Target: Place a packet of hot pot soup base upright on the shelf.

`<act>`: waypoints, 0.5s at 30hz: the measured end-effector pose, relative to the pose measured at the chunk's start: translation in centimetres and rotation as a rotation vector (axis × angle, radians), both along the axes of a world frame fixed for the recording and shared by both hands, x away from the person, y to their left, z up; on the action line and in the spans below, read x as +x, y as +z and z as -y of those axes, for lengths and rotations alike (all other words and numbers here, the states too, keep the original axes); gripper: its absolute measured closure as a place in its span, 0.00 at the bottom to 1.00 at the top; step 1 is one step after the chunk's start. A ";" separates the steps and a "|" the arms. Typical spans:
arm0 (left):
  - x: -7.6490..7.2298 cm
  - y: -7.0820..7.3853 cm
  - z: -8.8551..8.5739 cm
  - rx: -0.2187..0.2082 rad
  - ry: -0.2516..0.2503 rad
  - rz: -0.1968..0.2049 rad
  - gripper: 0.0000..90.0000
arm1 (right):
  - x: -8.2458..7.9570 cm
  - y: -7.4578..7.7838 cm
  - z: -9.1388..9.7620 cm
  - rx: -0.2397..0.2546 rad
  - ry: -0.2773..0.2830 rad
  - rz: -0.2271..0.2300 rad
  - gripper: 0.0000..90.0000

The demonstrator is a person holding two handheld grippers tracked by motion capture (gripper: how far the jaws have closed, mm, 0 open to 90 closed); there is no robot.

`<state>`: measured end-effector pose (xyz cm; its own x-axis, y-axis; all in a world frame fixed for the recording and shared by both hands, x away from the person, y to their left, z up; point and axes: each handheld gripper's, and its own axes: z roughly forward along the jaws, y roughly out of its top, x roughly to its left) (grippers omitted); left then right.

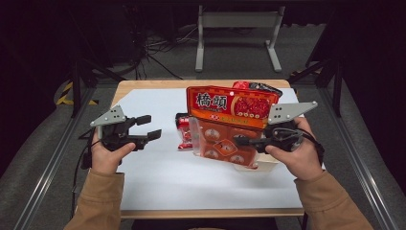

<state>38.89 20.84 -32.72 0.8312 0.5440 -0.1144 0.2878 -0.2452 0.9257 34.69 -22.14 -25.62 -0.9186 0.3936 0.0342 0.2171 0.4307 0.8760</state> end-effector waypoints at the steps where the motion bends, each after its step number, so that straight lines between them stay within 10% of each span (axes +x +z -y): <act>1: 0.0 0.0 0.0 0.000 0.000 0.000 0.35 | 0.0 0.0 0.0 0.000 0.000 0.000 0.78; 15: 1.5 -2.6 -0.9 0.058 0.111 -0.042 0.24 | 0.9 1.7 2.6 0.002 -0.093 0.028 0.78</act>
<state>40.38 21.78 -35.28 0.7607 0.6391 -0.1134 0.3543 -0.2624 0.8976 35.59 -24.70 -23.90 -0.8786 0.4774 0.0095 0.2314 0.4082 0.8831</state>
